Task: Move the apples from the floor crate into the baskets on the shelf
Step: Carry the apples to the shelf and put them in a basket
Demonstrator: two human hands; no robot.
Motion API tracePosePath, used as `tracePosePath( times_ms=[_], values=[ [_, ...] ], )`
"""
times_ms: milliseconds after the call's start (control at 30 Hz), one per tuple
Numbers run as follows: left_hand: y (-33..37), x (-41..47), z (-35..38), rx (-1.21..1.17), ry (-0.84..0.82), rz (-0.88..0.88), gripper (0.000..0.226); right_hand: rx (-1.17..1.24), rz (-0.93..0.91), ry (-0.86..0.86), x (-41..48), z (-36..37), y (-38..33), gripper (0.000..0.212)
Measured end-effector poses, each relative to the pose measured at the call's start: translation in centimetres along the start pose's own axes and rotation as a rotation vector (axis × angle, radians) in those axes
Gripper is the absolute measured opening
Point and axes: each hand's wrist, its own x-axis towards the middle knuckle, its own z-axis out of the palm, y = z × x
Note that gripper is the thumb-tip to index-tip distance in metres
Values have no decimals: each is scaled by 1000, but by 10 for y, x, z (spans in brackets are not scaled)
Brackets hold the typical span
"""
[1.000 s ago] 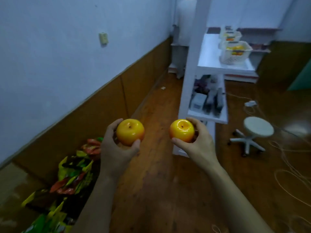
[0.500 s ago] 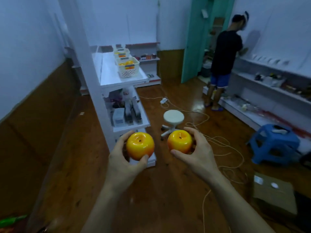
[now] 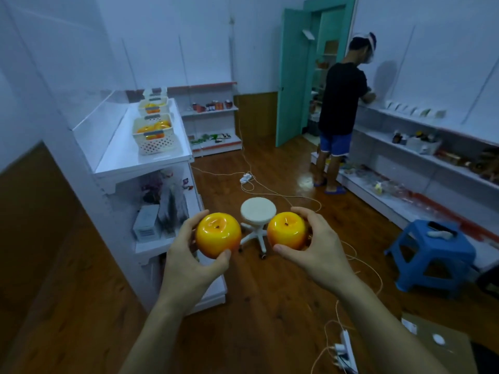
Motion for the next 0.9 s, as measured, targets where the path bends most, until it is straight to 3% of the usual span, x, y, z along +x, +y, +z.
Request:
tracePosePath(
  times_ms=[533, 700, 900],
  values=[
    [-85, 219, 59, 69, 50, 29, 76, 24, -116, -108, 256, 29, 81, 85],
    [-127, 317, 79, 12, 91, 19, 93, 19, -108, -95, 358, 46, 108, 81],
    [-156, 429, 98, 84, 97, 58, 78, 33, -113, -77, 474, 57, 134, 83]
  ],
)
